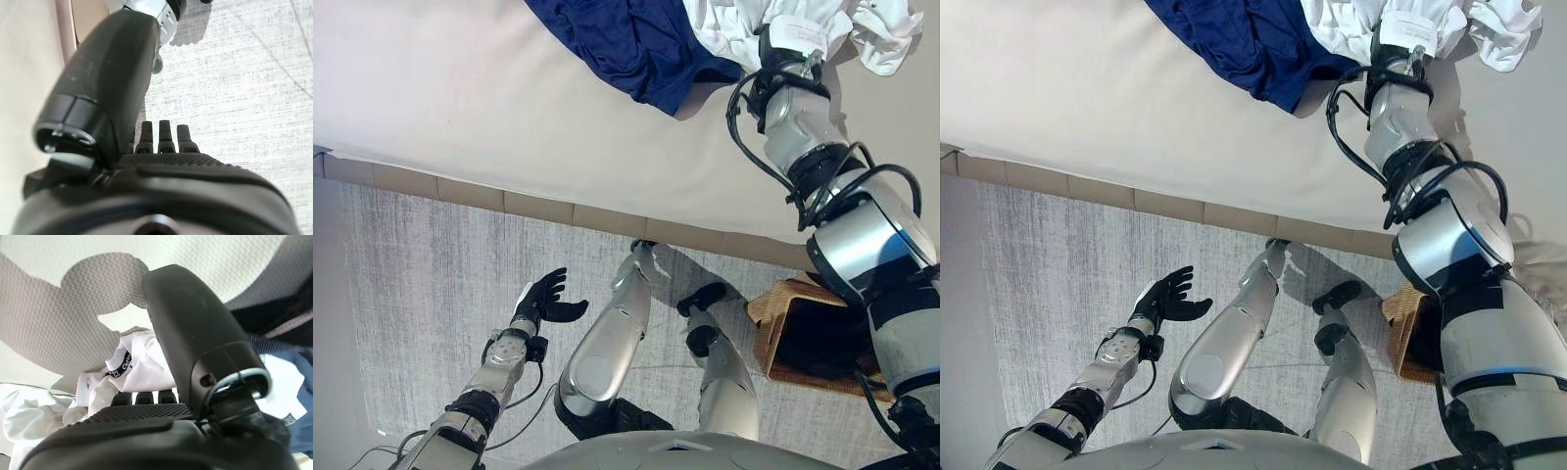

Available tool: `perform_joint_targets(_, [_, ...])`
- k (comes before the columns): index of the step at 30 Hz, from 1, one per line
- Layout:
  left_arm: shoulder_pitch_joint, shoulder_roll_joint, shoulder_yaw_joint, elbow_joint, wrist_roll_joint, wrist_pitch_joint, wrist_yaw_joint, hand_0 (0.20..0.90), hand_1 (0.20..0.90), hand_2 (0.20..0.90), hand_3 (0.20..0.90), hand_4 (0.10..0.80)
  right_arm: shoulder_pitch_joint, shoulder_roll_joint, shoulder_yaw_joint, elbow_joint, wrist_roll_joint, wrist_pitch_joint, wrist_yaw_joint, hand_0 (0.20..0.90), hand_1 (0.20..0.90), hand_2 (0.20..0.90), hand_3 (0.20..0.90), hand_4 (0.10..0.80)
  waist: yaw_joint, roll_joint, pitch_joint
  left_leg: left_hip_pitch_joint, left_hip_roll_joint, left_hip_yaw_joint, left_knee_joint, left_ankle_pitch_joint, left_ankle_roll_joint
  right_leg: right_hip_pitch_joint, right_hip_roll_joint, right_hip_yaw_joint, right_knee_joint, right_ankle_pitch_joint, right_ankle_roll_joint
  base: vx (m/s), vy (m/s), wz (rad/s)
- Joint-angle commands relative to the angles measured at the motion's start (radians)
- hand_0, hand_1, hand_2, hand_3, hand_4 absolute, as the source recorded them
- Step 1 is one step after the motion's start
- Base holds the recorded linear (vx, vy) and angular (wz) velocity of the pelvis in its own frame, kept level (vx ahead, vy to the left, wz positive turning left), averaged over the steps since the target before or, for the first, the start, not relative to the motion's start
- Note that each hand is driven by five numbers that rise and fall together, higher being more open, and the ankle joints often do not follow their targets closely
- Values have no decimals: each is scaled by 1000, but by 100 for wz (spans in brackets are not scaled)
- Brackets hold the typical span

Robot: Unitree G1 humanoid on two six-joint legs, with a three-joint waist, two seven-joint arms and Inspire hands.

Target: Pick up the clothes from the bed and place them into the basket

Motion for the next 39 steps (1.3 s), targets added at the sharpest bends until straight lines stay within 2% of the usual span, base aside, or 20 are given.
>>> perform_joint_targets(1, [119,75,-21,-21,-27,-52,-9,900,900,900,900,800,-40,-32,42,26,72,36,-72,300,300,300,200,100,50,20,-31,-10,19,80,9,-42,98,8,-43,2,128,-24,1,0,0,0])
perform_joint_targets(5, [128,73,-19,-24,-19,-57,-5,900,900,900,900,800,-57,-46,2,14,162,-42,-244,300,300,300,200,100,46,28,-31,-8,22,80,-2,-36,99,1,-44,13,144,-28,2,0,0,0])
perform_joint_targets(7, [132,65,-19,-7,-17,-65,7,900,900,900,900,800,-69,-66,-14,-34,194,-132,-399,300,300,300,200,100,29,28,-31,10,29,87,-11,-40,98,7,-40,33,146,-30,2,-61,27,-3])
perform_joint_targets(8, [136,63,-14,-1,-15,-68,11,900,900,900,900,800,-65,-77,-28,-67,190,-157,-432,300,300,300,200,100,20,24,-31,19,31,89,-13,-44,98,8,-37,41,144,-31,2,-69,34,-8])
perform_joint_targets(10, [140,59,-5,8,-9,-64,25,900,900,900,900,800,-55,-102,-43,-154,168,-190,-516,300,300,300,200,100,-5,12,-31,49,38,102,-18,-54,97,22,-28,60,131,-28,6,-49,22,-12])
perform_joint_targets(11, [141,59,-3,9,-13,-62,28,900,900,900,900,800,-53,-109,-43,-175,159,-189,-521,300,300,300,200,100,-9,9,-31,56,40,105,-20,-56,97,26,-25,64,128,-27,7,-34,13,-20])
perform_joint_targets(14, [140,70,24,44,-3,-49,38,900,900,900,900,800,-48,-200,-50,-343,43,-190,-602,300,300,300,200,100,-57,-30,-31,142,52,135,-41,-80,98,87,0,104,71,-11,18,-60,-43,-41])
perform_joint_targets(15, [133,79,31,52,7,-40,39,900,900,900,900,800,-52,-238,-52,-389,44,-188,-607,300,300,300,200,100,-70,-38,-31,157,55,144,-48,-60,101,104,10,105,40,22,13,-98,-57,-44])
perform_joint_targets(18, [129,94,45,82,27,-25,38,900,900,900,900,800,-46,-311,-72,-488,48,-185,-608,300,300,300,200,100,-102,-62,-34,252,63,178,-76,-74,99,189,31,138,-19,31,22,25,-85,-46])
perform_joint_targets(20, [139,105,60,112,61,4,25,900,900,900,900,800,8,-393,-133,-614,64,-195,-605,300,300,300,200,100,-155,-94,-116,341,77,222,-126,-92,97,274,57,173,-104,41,29,141,-93,-45])
perform_joint_targets(24, [135,102,54,134,98,43,13,900,900,900,900,800,63,-458,-201,-723,83,-205,-606,300,300,300,200,100,-212,-111,-211,420,78,256,-153,-111,100,344,67,209,-170,53,30,81,-42,-40])
perform_joint_targets(26, [129,79,48,145,138,88,5,900,900,900,900,800,104,-507,-262,-788,143,-240,-609,300,300,300,200,100,-262,-112,-288,491,83,291,-160,-137,101,391,75,244,-197,58,24,89,24,-55])
perform_joint_targets(32, [110,29,3,213,222,143,12,900,900,900,900,800,137,-588,-335,-834,211,-278,-617,300,300,300,200,100,-350,-113,-418,610,86,354,-188,-162,102,454,97,301,-256,86,18,88,33,-39])
perform_joint_targets(39, [74,8,-5,254,227,180,6,900,900,900,900,800,109,-670,-309,-792,273,-262,-554,300,300,300,200,100,-418,-112,-490,681,91,412,-227,-173,92,501,122,357,-310,98,9,42,1,-42])
